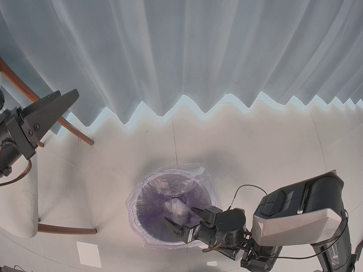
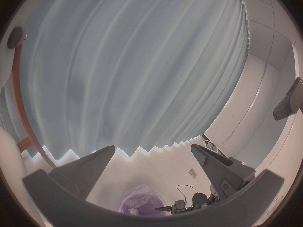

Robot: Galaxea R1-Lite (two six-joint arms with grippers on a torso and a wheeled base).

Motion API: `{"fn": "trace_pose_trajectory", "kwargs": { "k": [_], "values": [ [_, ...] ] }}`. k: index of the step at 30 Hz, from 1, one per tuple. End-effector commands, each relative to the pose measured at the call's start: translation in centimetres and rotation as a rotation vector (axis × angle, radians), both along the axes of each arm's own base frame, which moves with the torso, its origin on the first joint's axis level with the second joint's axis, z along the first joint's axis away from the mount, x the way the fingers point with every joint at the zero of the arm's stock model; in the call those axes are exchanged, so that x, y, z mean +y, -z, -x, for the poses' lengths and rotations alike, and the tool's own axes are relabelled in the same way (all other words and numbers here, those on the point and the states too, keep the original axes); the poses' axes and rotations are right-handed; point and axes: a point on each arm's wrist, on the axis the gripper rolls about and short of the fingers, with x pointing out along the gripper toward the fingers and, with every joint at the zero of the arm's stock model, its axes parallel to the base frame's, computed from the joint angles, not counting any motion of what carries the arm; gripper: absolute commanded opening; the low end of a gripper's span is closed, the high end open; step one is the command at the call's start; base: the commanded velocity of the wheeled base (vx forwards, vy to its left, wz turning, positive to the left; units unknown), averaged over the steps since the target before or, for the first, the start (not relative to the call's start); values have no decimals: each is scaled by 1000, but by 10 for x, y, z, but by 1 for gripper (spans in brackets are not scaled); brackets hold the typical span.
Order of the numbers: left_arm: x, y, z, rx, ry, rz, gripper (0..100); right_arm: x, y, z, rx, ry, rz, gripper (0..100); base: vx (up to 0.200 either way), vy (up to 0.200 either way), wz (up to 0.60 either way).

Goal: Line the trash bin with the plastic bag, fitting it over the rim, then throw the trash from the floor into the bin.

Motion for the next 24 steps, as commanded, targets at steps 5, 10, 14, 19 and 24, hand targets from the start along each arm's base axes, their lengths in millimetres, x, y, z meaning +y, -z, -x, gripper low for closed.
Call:
{"fn": "trace_pose_trajectory", "kwargs": {
  "k": [5,10,14,19,24],
  "values": [
    [1,1,2,-54,-25,-64,100,-15,-63,-12,-125,79,-126,100,0,0,0],
    [13,2,26,-103,-71,-55,100,-80,-150,-14,-310,244,-165,100,0,0,0],
    [24,8,47,-133,-151,-34,100,-141,-179,-2,-341,374,-91,100,0,0,0],
    [34,18,74,-168,-235,11,100,-187,-198,38,-402,460,-93,100,0,0,0],
    [43,32,99,-173,-307,46,100,-226,-194,72,-450,570,-35,100,0,0,0]
  ]
}}
